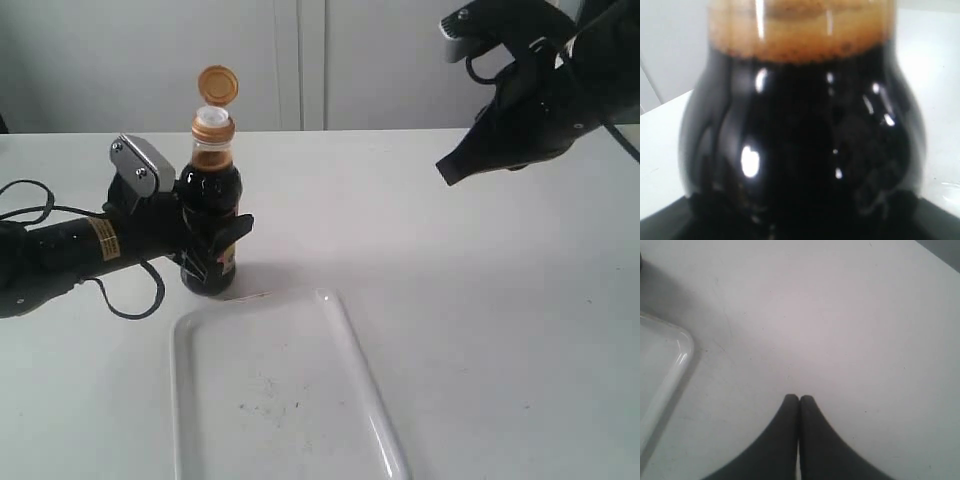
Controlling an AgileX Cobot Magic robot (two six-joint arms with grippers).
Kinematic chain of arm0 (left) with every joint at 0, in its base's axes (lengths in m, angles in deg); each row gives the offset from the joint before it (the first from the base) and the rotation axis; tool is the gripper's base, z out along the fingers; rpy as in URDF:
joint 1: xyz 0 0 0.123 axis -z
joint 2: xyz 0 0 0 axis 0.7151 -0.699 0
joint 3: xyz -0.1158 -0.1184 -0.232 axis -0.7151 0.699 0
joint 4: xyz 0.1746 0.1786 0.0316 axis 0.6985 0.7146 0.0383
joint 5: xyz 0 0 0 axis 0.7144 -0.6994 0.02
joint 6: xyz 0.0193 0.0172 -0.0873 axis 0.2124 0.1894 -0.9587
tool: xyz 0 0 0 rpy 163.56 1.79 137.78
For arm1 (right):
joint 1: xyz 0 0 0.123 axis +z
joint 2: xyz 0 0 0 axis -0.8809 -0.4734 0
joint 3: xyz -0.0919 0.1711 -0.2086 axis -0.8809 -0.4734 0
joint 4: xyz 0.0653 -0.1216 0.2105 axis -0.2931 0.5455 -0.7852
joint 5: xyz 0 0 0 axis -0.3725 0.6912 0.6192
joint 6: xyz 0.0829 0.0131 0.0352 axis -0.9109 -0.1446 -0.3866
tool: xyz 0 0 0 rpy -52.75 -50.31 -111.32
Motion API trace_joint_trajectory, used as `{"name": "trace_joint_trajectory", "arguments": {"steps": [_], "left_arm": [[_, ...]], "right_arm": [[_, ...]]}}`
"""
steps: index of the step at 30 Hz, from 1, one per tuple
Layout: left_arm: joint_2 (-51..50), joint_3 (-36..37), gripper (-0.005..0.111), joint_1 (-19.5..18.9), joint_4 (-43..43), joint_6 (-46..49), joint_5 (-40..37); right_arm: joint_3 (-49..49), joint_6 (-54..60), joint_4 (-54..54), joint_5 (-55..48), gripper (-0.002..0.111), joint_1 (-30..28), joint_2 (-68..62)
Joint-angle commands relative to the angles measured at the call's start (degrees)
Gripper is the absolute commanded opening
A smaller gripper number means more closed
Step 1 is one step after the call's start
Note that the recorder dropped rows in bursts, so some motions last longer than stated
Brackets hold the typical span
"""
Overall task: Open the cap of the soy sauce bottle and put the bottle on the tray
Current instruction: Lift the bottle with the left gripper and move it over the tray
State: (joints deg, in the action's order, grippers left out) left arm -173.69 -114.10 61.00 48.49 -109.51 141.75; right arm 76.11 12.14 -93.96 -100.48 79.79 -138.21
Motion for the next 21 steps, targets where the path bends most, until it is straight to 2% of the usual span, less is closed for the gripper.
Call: {"name": "trace_joint_trajectory", "arguments": {"steps": [1,5,12,14,16,21], "left_arm": [[7.11,2.35,0.000,0.12,-2.61,0.13,3.91],[12.87,3.28,0.000,0.12,-3.37,-1.86,3.91],[15.94,3.28,0.000,0.25,-0.49,-8.84,3.91],[16.60,4.55,0.000,1.39,-0.17,-9.54,3.91],[17.81,6.78,0.000,3.35,-0.76,-6.02,3.91],[20.09,9.89,0.000,6.68,-1.39,-4.76,3.91]], "right_arm": [[-4.73,-1.21,-0.24,6.26,0.000,-0.37,1.10],[-9.02,-1.60,-0.24,12.03,0.000,-0.37,1.10],[-11.18,-1.60,0.25,14.38,0.000,-1.22,1.35],[-12.47,-1.69,0.25,16.47,0.000,-3.48,2.02],[-14.47,-2.25,0.25,18.71,0.000,-5.45,2.69],[-17.50,-3.19,0.14,23.12,0.000,-6.14,2.94]]}}
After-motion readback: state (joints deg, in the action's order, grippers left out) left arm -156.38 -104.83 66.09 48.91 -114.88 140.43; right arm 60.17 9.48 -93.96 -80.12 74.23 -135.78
